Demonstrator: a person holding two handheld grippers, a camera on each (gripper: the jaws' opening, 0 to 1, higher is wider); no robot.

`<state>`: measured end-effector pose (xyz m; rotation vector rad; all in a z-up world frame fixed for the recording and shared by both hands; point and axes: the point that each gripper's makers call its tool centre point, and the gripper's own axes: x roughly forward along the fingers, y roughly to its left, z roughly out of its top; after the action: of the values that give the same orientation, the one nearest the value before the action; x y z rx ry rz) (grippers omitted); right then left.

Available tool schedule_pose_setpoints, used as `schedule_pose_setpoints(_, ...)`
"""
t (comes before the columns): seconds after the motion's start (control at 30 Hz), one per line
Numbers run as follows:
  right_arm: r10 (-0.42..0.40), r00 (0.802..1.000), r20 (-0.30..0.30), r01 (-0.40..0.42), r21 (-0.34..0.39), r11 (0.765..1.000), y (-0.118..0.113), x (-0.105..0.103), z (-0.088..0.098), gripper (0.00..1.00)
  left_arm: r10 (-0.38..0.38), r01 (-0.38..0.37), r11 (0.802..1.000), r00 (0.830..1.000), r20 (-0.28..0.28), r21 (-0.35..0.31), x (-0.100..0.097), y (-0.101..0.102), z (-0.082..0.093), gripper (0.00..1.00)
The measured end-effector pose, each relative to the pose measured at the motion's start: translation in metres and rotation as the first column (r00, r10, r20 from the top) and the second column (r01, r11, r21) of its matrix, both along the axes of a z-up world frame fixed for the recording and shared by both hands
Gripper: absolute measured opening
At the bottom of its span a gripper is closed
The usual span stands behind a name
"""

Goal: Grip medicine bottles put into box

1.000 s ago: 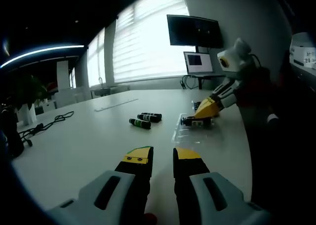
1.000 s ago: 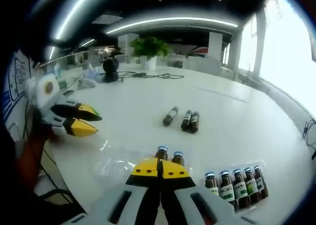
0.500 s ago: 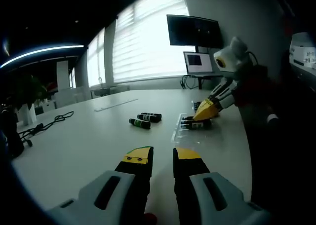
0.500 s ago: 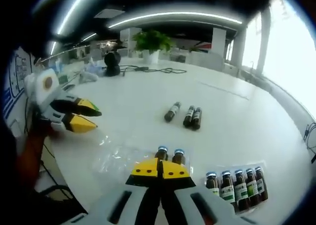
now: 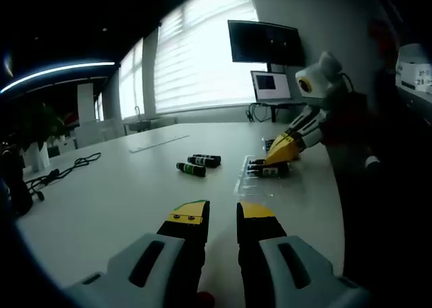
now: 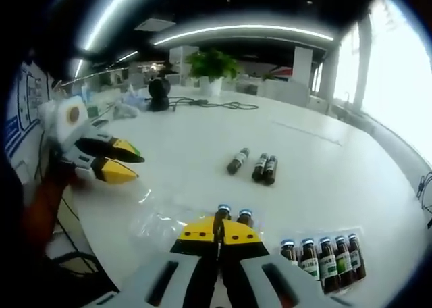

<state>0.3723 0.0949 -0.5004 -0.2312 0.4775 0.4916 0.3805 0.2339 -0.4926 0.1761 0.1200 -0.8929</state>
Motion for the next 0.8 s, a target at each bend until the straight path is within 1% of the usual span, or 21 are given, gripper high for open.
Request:
schedule_pose_setpoints(0.13,0.002,0.999,0.043,-0.004,0.031,1.0,-0.002,0.0,0.007,0.0,0.0,0.0,1.0,1.0,0.0,0.001,0.0,0.0,0.0,0.1)
schedule_pose_setpoints(0.27,-0.014,0.996,0.084,0.006,0.087,0.996,-0.003,0.001,0.013,0.0,0.001,-0.001,1.0,1.0,0.001,0.002,0.0,0.0,0.0,0.1)
schedule_pose_setpoints(0.37,-0.023,0.992,0.127,0.011,0.097,0.995,-0.008,0.002,0.016,0.0,0.002,-0.002,1.0,1.0,-0.001,0.002,0.001,0.0,0.0,0.1)
schedule_pose_setpoints(0.4,-0.021,0.99,0.143,0.009,0.088,0.996,-0.009,0.003,0.018,0.0,0.003,-0.003,1.0,1.0,0.0,0.003,0.001,0.0,-0.001,0.1)
schedule_pose_setpoints(0.47,-0.026,0.986,0.166,0.009,0.101,0.995,-0.011,0.002,0.021,0.0,0.003,-0.003,1.0,1.0,0.001,0.008,0.001,0.0,-0.001,0.1)
schedule_pose_setpoints(0.6,-0.03,0.981,0.19,0.005,0.129,0.992,-0.012,0.001,0.026,0.0,0.005,-0.005,1.0,1.0,0.001,0.005,0.001,0.001,-0.001,0.1)
schedule_pose_setpoints(0.73,-0.011,0.977,0.213,-0.016,0.125,0.992,-0.008,-0.002,0.028,0.0,0.005,-0.005,1.0,1.0,0.003,0.01,0.001,0.001,-0.001,0.1)
schedule_pose_setpoints(0.8,-0.001,0.971,0.24,-0.028,0.118,0.993,-0.007,-0.003,0.03,0.0,0.005,-0.005,1.0,1.0,0.001,0.006,0.001,0.001,-0.001,0.1)
